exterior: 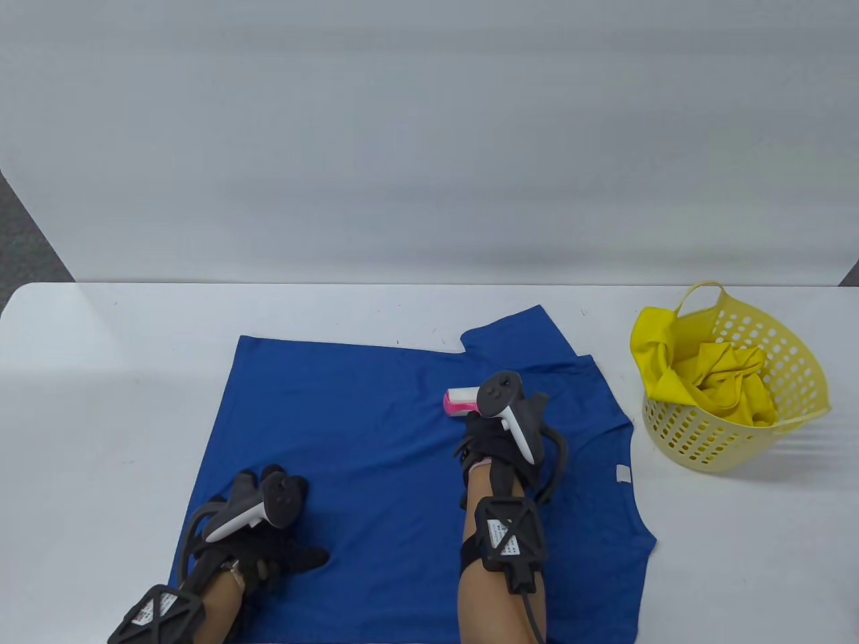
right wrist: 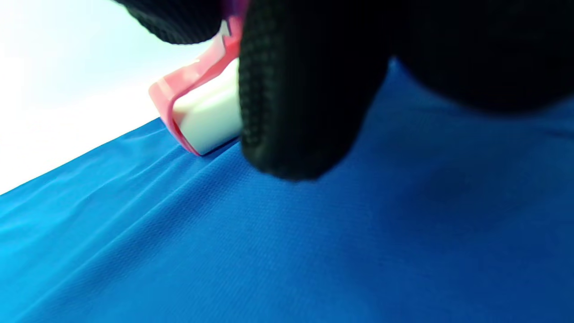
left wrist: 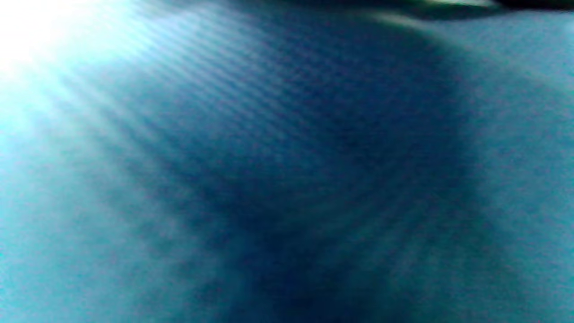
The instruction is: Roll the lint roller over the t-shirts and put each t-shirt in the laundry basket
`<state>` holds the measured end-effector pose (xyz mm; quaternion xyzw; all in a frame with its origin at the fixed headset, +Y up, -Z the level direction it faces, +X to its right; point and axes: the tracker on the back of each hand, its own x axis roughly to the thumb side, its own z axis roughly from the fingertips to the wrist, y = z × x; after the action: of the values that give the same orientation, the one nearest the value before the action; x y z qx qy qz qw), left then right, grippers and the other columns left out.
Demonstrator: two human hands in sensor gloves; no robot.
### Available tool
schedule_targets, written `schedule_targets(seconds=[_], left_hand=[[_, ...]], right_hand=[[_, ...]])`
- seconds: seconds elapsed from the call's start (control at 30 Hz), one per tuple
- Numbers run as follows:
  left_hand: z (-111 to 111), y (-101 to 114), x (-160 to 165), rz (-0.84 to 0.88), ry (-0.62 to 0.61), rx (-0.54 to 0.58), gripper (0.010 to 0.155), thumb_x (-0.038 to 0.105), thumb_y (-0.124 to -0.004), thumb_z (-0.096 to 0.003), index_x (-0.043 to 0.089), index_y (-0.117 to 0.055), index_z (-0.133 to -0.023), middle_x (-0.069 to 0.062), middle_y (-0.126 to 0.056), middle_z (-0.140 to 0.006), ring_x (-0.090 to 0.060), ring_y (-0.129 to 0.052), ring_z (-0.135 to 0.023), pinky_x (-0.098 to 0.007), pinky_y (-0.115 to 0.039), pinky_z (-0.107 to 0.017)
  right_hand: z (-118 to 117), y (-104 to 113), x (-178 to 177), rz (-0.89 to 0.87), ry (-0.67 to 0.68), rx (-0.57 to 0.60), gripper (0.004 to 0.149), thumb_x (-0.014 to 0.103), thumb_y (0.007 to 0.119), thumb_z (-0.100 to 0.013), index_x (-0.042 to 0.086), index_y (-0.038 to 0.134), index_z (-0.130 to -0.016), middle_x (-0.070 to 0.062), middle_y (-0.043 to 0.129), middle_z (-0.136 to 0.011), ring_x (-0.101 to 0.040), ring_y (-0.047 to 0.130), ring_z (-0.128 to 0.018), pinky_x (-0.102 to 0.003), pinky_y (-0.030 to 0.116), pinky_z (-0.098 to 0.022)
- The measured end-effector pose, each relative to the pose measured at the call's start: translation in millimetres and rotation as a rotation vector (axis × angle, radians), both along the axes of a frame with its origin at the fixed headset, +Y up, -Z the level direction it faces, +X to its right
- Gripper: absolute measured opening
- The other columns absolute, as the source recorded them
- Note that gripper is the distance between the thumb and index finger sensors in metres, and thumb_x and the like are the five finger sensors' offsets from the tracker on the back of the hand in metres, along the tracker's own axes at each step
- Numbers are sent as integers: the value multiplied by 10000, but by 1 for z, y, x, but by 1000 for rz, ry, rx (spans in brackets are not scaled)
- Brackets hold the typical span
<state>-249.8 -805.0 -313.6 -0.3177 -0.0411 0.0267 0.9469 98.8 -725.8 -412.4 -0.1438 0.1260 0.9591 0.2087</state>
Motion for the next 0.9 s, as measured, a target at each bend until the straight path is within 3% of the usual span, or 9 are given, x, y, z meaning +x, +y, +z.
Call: schedule_targets(seconds=[0.13, 0.4, 0.57, 0.7, 0.9], left_hand=[[0, 2, 1, -10, -3, 5, 1135, 840, -635, -272, 345, 53, -1027, -114, 139, -1118, -571, 56, -1023, -831, -202, -670], [0, 1, 1, -14, -6, 6, 1130, 839, -623, -274, 339, 58, -1025, -121, 142, -1115, -575, 56, -1020, -833, -204, -669], [1, 1, 2, -16, -8, 6, 1130, 838, -616, -276, 333, 63, -1024, -128, 146, -1112, -580, 59, -1017, -836, -203, -667], [0, 1, 2, -15, -11, 5, 1129, 836, -613, -279, 327, 66, -1023, -134, 148, -1108, -581, 63, -1014, -838, -199, -665], [1, 1, 3, -18, -14, 3, 1126, 835, -602, -279, 322, 76, -1018, -135, 156, -1103, -581, 71, -1011, -841, -195, -664]], right_hand=[[31, 7, 21, 63, 125, -37, 570, 435, 650, -502, 240, 465, -1005, -118, 904, -538, -127, 1002, -138, -320, 875, -51], [154, 19, 86, 12, 210, -140, 568, 418, 678, -505, 223, 503, -1009, -135, 919, -520, -141, 1004, -119, -331, 872, -40], [185, 32, 96, 112, 223, -195, 564, 417, 699, -492, 209, 563, -999, -138, 948, -482, -143, 1011, -85, -334, 876, -16], [169, 31, 90, 117, 224, -188, 566, 421, 697, -494, 206, 566, -1001, -134, 950, -480, -141, 1010, -84, -332, 875, -16], [88, 8, 55, 38, 179, -48, 576, 433, 655, -505, 231, 468, -1011, -127, 910, -525, -142, 1001, -130, -336, 870, -50]])
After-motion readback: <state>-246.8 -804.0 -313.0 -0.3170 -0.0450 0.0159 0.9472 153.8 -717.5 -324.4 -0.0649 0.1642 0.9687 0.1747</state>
